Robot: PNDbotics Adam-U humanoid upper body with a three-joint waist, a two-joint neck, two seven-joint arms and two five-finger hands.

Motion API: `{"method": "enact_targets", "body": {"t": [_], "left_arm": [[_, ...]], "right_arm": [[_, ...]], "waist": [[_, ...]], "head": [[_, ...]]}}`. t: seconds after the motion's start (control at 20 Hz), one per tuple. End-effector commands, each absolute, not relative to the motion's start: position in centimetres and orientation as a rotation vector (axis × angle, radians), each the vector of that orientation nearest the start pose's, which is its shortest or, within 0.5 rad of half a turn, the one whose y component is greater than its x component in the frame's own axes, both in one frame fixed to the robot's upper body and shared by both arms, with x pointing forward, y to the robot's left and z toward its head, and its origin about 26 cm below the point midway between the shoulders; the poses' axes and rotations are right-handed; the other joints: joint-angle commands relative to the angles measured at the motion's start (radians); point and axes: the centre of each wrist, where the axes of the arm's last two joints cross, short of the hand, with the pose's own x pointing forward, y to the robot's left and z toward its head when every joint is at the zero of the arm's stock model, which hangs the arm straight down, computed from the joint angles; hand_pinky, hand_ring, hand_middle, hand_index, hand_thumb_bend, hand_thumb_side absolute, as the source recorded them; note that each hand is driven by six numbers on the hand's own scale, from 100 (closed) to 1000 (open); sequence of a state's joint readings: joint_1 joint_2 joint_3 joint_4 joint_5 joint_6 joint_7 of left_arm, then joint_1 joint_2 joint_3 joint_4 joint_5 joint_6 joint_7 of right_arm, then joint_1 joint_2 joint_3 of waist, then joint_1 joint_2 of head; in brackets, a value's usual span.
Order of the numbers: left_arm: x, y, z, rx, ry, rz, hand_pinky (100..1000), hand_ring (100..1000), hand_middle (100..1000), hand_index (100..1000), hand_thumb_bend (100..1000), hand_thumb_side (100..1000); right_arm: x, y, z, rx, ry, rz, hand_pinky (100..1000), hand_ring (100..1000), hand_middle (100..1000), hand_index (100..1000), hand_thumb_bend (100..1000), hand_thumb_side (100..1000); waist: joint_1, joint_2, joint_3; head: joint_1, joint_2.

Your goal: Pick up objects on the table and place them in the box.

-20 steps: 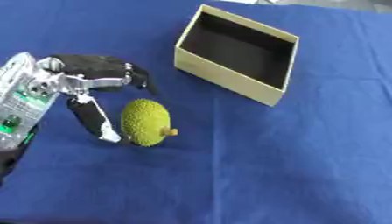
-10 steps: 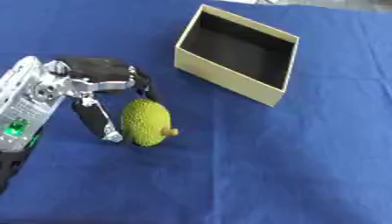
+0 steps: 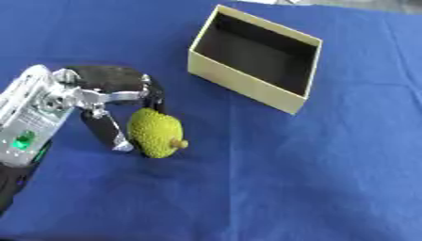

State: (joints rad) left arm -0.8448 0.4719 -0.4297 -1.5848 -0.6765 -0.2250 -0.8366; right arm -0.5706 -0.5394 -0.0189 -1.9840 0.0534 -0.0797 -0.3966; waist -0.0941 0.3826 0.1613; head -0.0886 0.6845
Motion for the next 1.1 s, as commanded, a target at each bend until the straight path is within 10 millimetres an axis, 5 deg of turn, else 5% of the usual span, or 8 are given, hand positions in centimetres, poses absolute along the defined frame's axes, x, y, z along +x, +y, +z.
{"method": "enact_targets", "body": {"t": [0.05, 0.35, 1.1], "left_arm": [[38.23, 16.03, 25.66, -0.779, 1.983, 2.836, 683, 586, 565, 654, 462, 100], [38.21, 15.71, 25.49, -0.805, 2.042, 2.761, 589, 467, 442, 512, 357, 100], [38.08, 15.36, 25.49, -0.7, 1.999, 2.79, 460, 354, 398, 384, 432, 100]], "right_arm": [[30.46, -27.02, 30.63, 0.665, 3.438, -0.14, 746, 661, 603, 736, 370, 664], [30.46, -27.04, 30.57, 0.666, 3.441, -0.135, 746, 661, 603, 736, 369, 665], [30.46, -27.09, 30.5, 0.667, 3.443, -0.131, 745, 659, 602, 735, 364, 669]], "waist": [[0.003, -0.023, -0.001], [0.002, -0.024, -0.001], [0.003, -0.028, 0.003]], "head": [[-0.001, -0.004], [-0.003, -0.004], [-0.004, -0.004]]}}
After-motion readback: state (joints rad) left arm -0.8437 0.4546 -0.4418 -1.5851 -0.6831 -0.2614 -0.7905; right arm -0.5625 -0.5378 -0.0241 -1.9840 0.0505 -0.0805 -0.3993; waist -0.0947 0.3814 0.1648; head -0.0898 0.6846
